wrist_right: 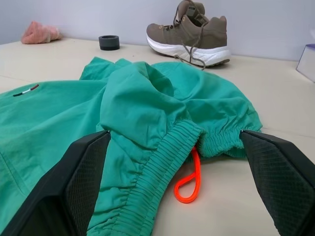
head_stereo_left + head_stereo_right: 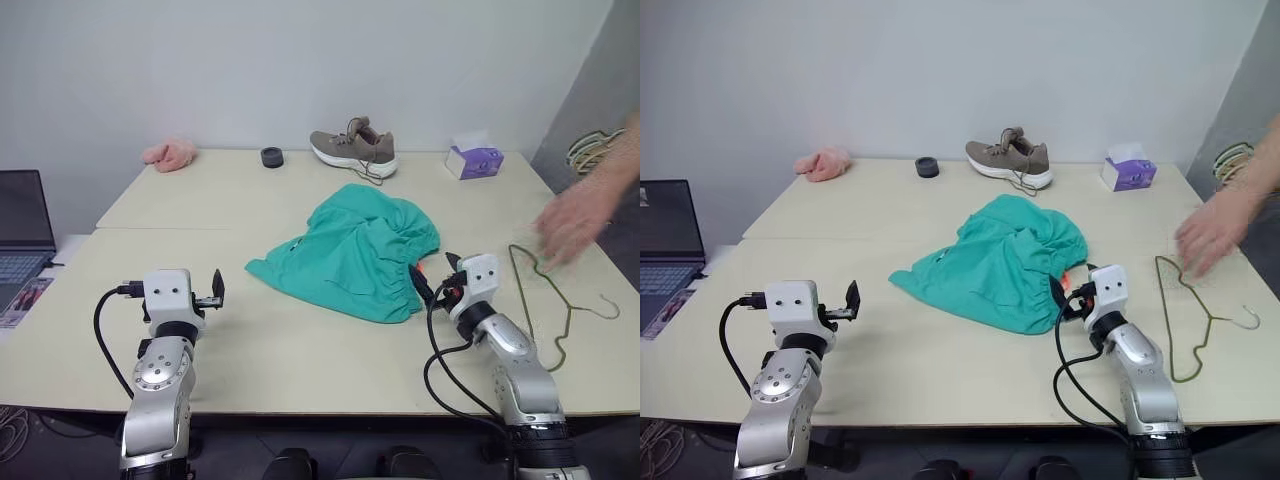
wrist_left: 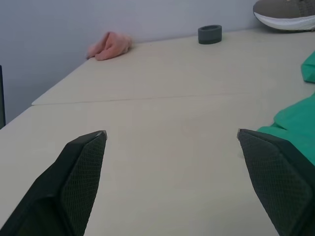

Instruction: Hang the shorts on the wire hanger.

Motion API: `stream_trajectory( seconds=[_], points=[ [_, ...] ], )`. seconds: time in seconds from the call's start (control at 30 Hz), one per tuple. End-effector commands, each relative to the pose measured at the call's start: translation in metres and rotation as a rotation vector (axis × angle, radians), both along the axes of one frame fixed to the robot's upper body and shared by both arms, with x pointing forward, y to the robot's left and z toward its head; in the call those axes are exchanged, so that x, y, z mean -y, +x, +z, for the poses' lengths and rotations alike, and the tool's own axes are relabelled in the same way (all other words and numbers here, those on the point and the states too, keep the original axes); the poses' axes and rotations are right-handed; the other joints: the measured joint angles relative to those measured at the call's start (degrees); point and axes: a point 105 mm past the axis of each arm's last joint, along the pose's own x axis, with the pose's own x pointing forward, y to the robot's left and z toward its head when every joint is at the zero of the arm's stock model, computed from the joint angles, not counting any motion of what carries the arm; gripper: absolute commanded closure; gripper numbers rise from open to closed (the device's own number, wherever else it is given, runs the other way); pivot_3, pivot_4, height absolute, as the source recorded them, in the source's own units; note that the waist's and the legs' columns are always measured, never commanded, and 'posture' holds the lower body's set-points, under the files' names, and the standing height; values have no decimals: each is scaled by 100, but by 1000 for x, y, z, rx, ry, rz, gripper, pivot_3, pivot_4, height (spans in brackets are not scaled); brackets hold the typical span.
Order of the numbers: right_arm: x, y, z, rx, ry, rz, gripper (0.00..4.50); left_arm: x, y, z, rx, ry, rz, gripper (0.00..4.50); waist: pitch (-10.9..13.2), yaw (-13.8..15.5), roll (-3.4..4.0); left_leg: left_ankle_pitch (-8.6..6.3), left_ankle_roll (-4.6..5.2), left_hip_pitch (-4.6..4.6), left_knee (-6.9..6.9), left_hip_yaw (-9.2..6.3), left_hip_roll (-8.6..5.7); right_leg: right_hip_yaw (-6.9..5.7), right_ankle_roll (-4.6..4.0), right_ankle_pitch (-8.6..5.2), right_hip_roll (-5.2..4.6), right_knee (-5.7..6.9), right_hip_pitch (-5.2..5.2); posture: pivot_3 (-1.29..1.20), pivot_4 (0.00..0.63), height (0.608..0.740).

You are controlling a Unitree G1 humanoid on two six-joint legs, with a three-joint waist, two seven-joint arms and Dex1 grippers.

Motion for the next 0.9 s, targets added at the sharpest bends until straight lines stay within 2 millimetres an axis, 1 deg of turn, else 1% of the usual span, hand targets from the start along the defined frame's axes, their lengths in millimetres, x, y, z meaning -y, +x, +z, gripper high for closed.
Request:
stream_trajectory(
  seconds=[0.03,0.67,0.8,0.9],
  points=[
    [1,4,17,72,-10,-7,27,4,0,18,74,38,-34,0,0,2,0,0,0,0,0,0,0,1,0,0,0,0,0,35,0,740],
    [-1,5,17,73,-29,25,27,-3,-6,15,66,39,-24,0,-1,8,1,0,0,1,0,1,2,2,-1,0,8,0,0,47,0,740],
    [-3,4,18,79,-32,31,27,6,-7,16,84,-14,-116,0,-2,7,1,0,0,1,0,2,2,3,-1,0,8,0,0,46,0,740],
    [-4,3,20,87,-38,48,27,12,-10,17,88,-17,-181,0,-2,3,1,0,0,1,0,5,2,5,-1,0,8,0,0,36,0,740]
  ],
)
